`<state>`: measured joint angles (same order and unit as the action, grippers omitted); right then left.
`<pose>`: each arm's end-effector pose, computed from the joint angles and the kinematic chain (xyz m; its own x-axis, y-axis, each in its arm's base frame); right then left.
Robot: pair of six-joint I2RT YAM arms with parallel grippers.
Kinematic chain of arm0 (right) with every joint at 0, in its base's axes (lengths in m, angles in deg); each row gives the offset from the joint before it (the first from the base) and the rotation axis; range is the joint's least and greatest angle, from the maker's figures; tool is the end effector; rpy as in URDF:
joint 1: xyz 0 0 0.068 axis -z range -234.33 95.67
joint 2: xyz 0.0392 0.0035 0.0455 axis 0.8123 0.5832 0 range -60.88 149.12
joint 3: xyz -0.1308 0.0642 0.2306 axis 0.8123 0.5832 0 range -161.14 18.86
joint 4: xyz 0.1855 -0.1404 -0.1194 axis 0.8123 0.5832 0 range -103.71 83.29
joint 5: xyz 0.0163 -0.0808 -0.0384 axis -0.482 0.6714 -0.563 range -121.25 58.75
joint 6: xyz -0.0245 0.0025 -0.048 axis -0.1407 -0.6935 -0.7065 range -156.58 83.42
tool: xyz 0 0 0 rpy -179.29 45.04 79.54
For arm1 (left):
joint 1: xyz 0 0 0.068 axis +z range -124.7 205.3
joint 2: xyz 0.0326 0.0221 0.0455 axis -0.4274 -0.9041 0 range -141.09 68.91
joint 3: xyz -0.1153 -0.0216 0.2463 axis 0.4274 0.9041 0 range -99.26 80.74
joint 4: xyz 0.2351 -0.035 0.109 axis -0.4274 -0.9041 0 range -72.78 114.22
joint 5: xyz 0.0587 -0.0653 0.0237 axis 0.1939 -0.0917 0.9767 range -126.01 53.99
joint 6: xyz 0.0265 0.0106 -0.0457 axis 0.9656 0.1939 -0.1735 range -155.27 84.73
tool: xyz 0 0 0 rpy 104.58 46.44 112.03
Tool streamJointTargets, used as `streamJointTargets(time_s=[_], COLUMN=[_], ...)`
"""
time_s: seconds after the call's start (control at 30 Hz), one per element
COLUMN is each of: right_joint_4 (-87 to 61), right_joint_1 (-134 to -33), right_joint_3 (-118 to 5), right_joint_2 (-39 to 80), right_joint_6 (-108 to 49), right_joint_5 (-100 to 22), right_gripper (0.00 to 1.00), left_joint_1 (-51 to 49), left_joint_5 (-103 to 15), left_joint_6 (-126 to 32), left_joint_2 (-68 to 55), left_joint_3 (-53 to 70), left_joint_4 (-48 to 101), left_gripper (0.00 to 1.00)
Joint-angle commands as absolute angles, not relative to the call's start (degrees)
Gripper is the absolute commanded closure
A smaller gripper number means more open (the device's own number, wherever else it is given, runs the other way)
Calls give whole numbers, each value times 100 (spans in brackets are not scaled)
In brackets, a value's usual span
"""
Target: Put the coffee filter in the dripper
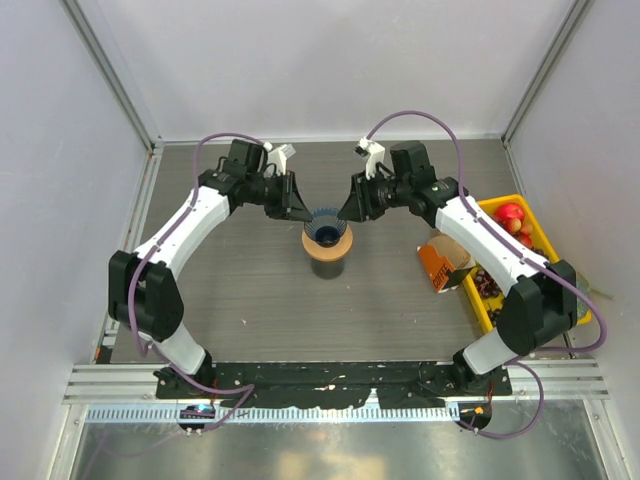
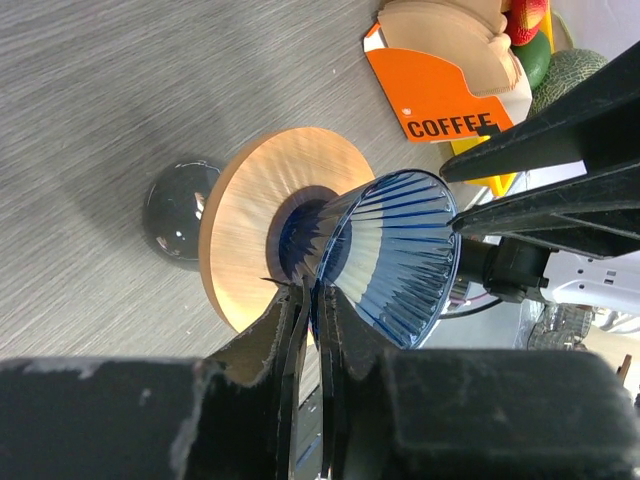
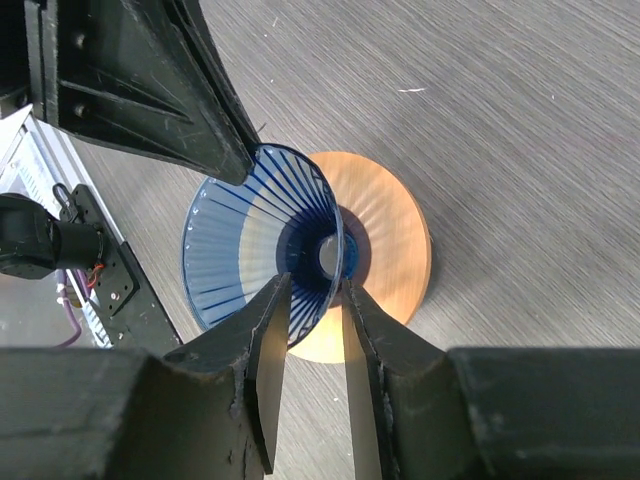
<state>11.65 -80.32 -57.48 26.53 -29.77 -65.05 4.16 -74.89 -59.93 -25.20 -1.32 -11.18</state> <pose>0.3000 0.1684 0.3275 -0.6209 -0.1932 -0.7597 -0.6978 0.5777 0.4235 0.3276 -0.1506 0.3095 -0.9068 0.0024 -0.4216 0.3283 0.6316 -0.7024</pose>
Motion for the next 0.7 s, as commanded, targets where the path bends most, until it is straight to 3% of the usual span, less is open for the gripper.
streamJointTargets(time_s=[0.0,0.17,0.67], right_joint_4=[1098,1134,1187], right_joint_1=[-8131,-8157,-8157], right_joint_3=[-6051,-6077,-5901], right_joint_2=[2727,2797,2815], right_joint_6=[-2911,-2954,-3104], right_joint_5=[-6649,-6544,-6272], right_gripper=[67,68,92], left_joint_1=[394,394,289], left_joint_5=[-7635,-7644,-7539], left_joint_6=[-6058,-6067,-6014], left_joint_2=[-2592,-2628,-2540], left_joint_3=[-390,-460,-408], left_joint_4=[-962,-1006,-962], left_gripper=[85,85,88])
